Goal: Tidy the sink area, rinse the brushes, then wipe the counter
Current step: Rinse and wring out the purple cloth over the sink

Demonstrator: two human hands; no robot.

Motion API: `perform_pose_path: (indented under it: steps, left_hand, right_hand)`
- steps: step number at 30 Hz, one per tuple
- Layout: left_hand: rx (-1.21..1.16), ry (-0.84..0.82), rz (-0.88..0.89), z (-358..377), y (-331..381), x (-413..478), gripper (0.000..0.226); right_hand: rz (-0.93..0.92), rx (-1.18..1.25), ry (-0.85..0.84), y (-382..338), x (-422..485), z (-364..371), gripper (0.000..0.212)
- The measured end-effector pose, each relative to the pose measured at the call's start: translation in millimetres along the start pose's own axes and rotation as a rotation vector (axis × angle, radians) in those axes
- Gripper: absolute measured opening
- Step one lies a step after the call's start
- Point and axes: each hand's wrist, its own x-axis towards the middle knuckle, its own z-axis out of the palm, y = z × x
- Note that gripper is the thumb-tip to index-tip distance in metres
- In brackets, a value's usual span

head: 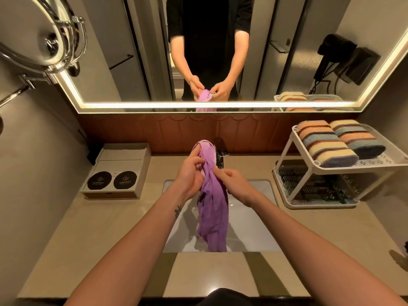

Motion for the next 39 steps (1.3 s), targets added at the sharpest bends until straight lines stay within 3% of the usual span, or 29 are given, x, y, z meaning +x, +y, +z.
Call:
perform_pose_path:
  steps: [3, 7, 10, 14, 16, 19, 23, 26, 29, 31, 33, 35, 37, 39]
  left_hand:
    - [0.133, 0.023, 0.042, -1.5, -11.5, 0.8, 0.067]
    - [0.132, 0.071, -0.096, -4.5, -34.7, 2.2, 0.046]
    - [0.198, 0.095, -0.194, -8.8, -38.0, 0.7, 0.036]
    - [0.363, 0.206, -0.140, -20.2, -38.5, 7.6, 0.033]
    - [0.387, 0.311, -0.078, -20.3, -37.1, 8.3, 0.019]
    - [0.339, 0.413, -0.034, -22.3, -30.8, 10.4, 0.014]
    - [0.093, 0.290, -0.120, -25.2, -10.5, 11.3, 0.012]
    - [0.116, 0.253, -0.223, -21.7, 0.2, 6.9, 0.007]
    - [0.362, 0.365, -0.100, -26.6, -1.9, 13.8, 0.040]
    - [0.461, 0.397, -0.021, -28.0, -2.3, 15.6, 0.050]
    - [0.379, 0.373, -0.100, -27.4, -7.6, 13.6, 0.046]
    - [0.253, 0.316, -0.287, -25.5, -17.3, 3.6, 0.041]
    - [0.210, 0.325, -0.416, -28.3, -30.1, -1.2, 0.047]
    - [0.263, 0.330, -0.408, -30.5, -42.9, 0.0, 0.039]
  right_hand:
    - [-0.079, 0.023, 0.092, 7.3, 3.0, 1.8, 0.047]
    - [-0.135, 0.129, 0.222, 10.2, 4.3, 2.1, 0.036]
    - [-0.030, 0.169, 0.254, 14.2, 5.6, -1.3, 0.036]
    - [0.001, -0.010, 0.314, 20.3, 7.9, -9.5, 0.041]
    - [-0.012, -0.085, 0.358, 24.9, 8.9, -11.8, 0.045]
    - [0.016, -0.041, 0.397, 27.9, 9.0, -16.5, 0.047]
    - [0.016, 0.095, 0.408, 33.5, 8.4, -28.7, 0.045]
    - [0.016, 0.277, 0.393, 35.7, 7.8, -29.7, 0.038]
    - [0.021, 0.369, 0.369, 32.1, 7.9, -28.1, 0.031]
    - [0.009, 0.395, 0.371, 31.5, 9.0, -28.4, 0.029]
    - [0.017, 0.465, 0.336, 29.7, 9.6, -27.3, 0.022]
    - [0.025, 0.493, 0.283, 29.0, 10.8, -25.5, 0.021]
    - [0.039, 0.471, 0.259, 27.9, 10.7, -25.6, 0.024]
    - [0.043, 0.443, 0.256, 27.8, 10.3, -27.6, 0.025]
